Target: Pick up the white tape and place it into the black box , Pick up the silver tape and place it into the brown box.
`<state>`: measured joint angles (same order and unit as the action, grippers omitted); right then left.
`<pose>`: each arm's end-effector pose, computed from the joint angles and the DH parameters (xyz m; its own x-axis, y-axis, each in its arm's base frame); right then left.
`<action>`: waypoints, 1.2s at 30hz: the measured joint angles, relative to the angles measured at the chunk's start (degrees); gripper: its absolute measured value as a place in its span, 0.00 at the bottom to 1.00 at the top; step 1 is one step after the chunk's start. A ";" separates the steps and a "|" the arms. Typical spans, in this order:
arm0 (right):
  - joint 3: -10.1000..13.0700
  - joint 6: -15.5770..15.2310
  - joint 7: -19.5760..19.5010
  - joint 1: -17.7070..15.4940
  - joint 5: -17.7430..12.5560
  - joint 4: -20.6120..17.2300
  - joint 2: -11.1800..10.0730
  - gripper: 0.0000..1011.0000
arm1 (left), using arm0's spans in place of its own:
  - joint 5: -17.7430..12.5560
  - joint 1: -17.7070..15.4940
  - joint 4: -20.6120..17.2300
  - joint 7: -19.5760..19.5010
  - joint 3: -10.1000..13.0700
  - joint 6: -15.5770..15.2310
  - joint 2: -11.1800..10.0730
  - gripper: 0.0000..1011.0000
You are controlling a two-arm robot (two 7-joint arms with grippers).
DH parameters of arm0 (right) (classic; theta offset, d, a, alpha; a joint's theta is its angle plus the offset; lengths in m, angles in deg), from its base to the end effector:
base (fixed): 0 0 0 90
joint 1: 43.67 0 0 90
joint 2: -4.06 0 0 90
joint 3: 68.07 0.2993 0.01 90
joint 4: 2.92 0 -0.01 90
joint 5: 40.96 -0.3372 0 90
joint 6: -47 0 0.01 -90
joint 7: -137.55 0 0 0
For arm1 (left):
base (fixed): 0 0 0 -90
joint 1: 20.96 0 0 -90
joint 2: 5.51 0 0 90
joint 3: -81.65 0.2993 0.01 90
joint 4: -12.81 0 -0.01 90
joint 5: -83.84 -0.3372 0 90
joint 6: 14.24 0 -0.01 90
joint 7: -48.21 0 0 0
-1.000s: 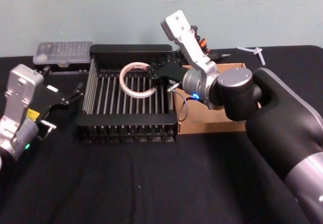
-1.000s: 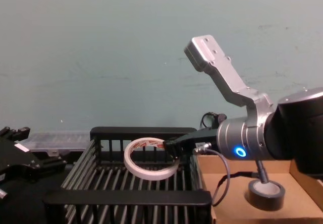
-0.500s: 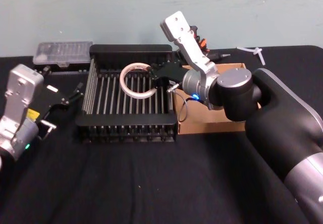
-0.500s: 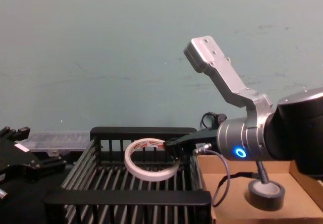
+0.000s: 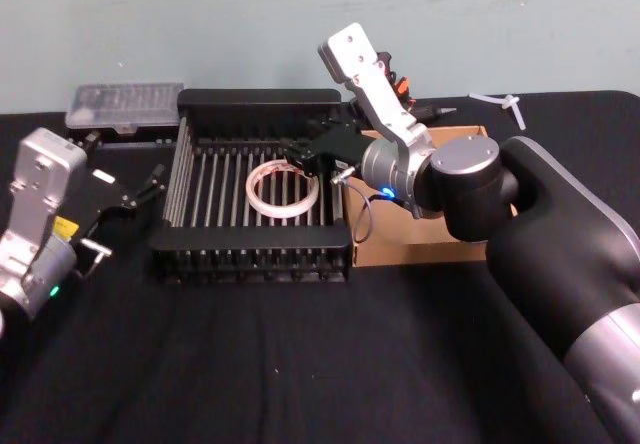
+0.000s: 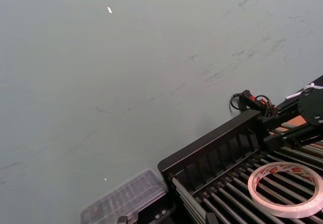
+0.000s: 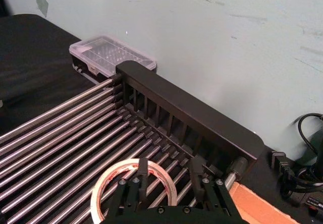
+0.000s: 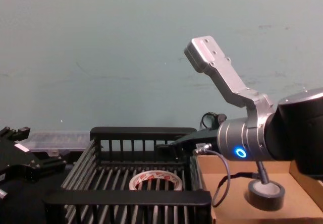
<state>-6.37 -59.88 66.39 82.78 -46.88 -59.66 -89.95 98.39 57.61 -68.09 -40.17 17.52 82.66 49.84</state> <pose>0.5096 0.1038 -0.2561 0.6281 -0.7687 0.1208 0.7482 0.5541 -0.3648 0.3864 0.0805 -0.3152 0.2924 0.8802 0.3738 -0.9552 0.2874 0.0705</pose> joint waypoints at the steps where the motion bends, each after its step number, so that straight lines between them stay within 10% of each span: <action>1: 0.00 0.00 0.00 0.00 0.00 -0.01 0.00 0.53 | 0.00 0.00 0.00 0.00 -0.01 0.00 0.00 0.99; 15: 0.00 -0.01 0.05 0.00 -0.10 -0.03 -0.02 0.95 | 0.00 0.00 0.00 0.00 0.00 0.00 0.00 0.99; 36: 2.54 -0.91 1.41 -4.46 -1.05 -10.50 -2.53 0.99 | 0.00 0.00 0.00 0.00 0.00 0.00 0.00 0.99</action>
<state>-3.83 -60.79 67.80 78.32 -47.93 -70.17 -92.48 98.39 57.61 -68.09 -40.17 17.52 82.67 49.84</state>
